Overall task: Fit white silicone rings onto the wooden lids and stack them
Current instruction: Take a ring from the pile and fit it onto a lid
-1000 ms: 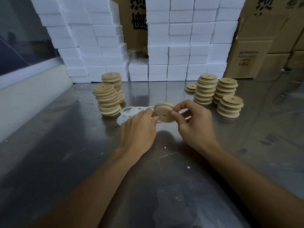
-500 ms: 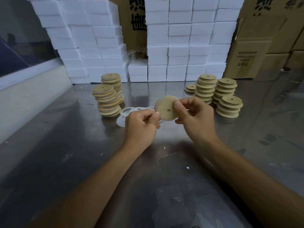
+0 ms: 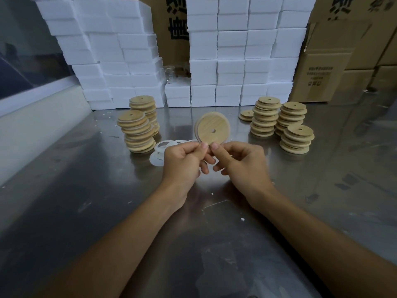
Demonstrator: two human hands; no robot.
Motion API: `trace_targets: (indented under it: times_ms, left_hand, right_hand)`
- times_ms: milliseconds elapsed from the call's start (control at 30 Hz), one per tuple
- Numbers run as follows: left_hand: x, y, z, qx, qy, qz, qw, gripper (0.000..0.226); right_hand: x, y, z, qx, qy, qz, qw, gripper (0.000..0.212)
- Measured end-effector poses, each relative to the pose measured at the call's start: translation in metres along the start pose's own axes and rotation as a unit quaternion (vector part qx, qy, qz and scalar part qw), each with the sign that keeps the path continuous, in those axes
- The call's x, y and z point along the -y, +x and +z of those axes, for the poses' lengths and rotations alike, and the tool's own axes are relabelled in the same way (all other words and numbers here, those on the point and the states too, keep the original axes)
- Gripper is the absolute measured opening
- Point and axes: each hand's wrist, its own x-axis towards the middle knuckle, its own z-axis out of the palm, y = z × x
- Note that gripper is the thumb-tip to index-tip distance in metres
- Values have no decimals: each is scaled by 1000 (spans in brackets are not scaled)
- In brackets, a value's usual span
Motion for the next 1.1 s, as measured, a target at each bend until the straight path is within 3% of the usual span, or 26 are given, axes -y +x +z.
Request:
trace_targets:
  times_ms: [233,600,800,933,1100]
  left_hand:
    - [2,1,-4,26,23,-25,999,26]
    - [10,8,-19,-16,105,82,991,28]
    - [10,8,-17,-36,106,108,988,29]
    - [-1,12,-19,-81,58,95,991,29]
    - [-29,32,-40,-190,-43,57,979,30]
  right_hand:
    - [0,3,-3,-5,-44,-25,999,18]
    - [-3,12,-18,40,-218,-83,972,25]
    - [-9,12,-15,52,-142,-36,988,22]
    - [-13,12,-14,46,-124,-22,991,19]
    - [-18,15,-13,25,-126,9,992,22]
